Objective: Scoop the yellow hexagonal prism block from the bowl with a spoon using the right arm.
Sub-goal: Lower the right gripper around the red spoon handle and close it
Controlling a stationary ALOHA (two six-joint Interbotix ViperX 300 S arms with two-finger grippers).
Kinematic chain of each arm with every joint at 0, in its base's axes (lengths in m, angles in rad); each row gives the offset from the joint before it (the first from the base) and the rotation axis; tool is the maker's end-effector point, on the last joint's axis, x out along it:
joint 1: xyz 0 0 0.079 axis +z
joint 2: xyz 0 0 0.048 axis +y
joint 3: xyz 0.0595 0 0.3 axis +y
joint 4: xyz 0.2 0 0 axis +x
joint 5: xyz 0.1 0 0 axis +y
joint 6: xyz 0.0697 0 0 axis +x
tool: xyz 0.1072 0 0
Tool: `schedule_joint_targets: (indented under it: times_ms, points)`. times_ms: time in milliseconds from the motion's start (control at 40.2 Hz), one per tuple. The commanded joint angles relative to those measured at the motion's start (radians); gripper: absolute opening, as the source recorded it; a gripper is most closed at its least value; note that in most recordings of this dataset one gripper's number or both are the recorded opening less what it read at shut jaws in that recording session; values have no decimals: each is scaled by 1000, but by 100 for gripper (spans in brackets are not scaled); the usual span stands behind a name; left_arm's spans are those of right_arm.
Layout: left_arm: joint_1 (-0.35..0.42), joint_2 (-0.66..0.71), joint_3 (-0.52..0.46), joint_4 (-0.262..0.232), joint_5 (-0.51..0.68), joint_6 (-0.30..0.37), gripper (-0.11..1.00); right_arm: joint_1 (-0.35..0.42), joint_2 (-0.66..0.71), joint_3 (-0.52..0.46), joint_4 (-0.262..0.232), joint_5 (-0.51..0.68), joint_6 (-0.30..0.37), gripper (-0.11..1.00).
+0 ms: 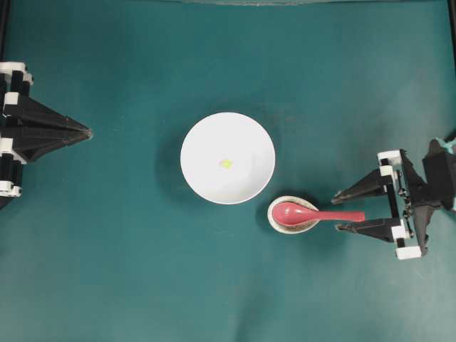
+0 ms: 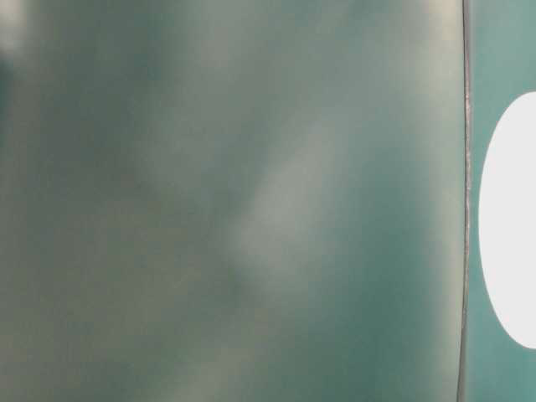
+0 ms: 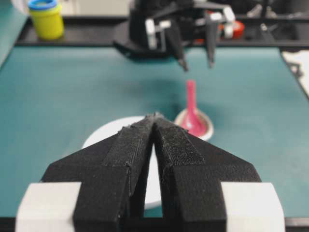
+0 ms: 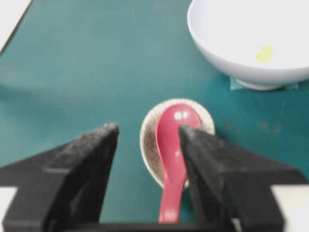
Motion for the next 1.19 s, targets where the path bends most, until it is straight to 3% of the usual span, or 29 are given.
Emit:
schedule_joint_targets:
  times_ms: [0, 373, 746, 1169]
  points:
    - [0, 3, -26, 3, -8, 0, 6, 0, 26, -21, 5, -6, -2, 58]
    - [0, 3, -28, 5, -15, 0, 6, 18, 199, -34, 57, -94, 32, 58]
    - [0, 3, -26, 3, -18, 0, 6, 43, 331, -31, 60, -181, 100, 58]
    - [2, 3, -26, 3, -14, 0, 6, 46, 402, -31, 60, -216, 107, 58]
